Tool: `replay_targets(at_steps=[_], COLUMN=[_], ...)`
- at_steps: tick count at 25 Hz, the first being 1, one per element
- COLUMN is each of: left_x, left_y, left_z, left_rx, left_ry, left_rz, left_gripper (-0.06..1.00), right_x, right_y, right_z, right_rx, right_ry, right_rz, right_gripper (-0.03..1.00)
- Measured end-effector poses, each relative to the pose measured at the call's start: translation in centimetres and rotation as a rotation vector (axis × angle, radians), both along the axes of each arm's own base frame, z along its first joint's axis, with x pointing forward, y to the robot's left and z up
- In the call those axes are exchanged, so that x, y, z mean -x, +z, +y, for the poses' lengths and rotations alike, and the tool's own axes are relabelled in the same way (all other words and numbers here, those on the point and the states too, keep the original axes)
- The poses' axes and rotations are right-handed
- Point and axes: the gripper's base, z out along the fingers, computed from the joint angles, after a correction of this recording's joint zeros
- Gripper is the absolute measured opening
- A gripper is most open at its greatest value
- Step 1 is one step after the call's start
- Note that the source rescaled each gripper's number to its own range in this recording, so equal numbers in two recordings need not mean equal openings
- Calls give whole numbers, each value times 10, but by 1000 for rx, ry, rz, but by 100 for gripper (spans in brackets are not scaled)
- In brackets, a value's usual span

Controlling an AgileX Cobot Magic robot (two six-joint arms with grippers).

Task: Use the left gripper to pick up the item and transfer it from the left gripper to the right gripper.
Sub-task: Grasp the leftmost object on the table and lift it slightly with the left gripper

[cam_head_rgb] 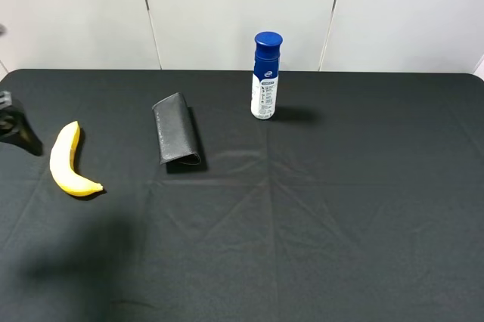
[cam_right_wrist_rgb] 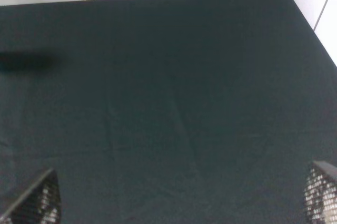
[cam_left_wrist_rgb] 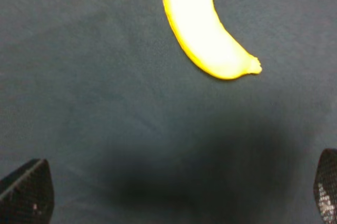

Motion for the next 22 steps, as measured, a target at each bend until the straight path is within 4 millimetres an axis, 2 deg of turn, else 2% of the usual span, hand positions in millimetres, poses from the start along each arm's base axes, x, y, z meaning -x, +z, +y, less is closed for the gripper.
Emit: replay_targets(at_steps=[4, 11, 17, 22], left_x=[-18, -38, -48, -52], left_y=[-29, -66, -89, -98], left_z=[-5, -17, -29, -30], left_rx=[16, 16, 17, 17], left_ry=[25, 72, 130, 172], left_rz=[78, 126, 130, 130], left_gripper=[99, 98, 97, 95], right_x=[0, 0, 0, 0], right_y=[0, 0, 0, 0], right_z=[0, 0, 0, 0], right_rx=[0, 0, 0, 0], right_ry=[0, 0, 0, 0], right_rz=[0, 0, 0, 0], right_gripper=[100, 100, 100, 100])
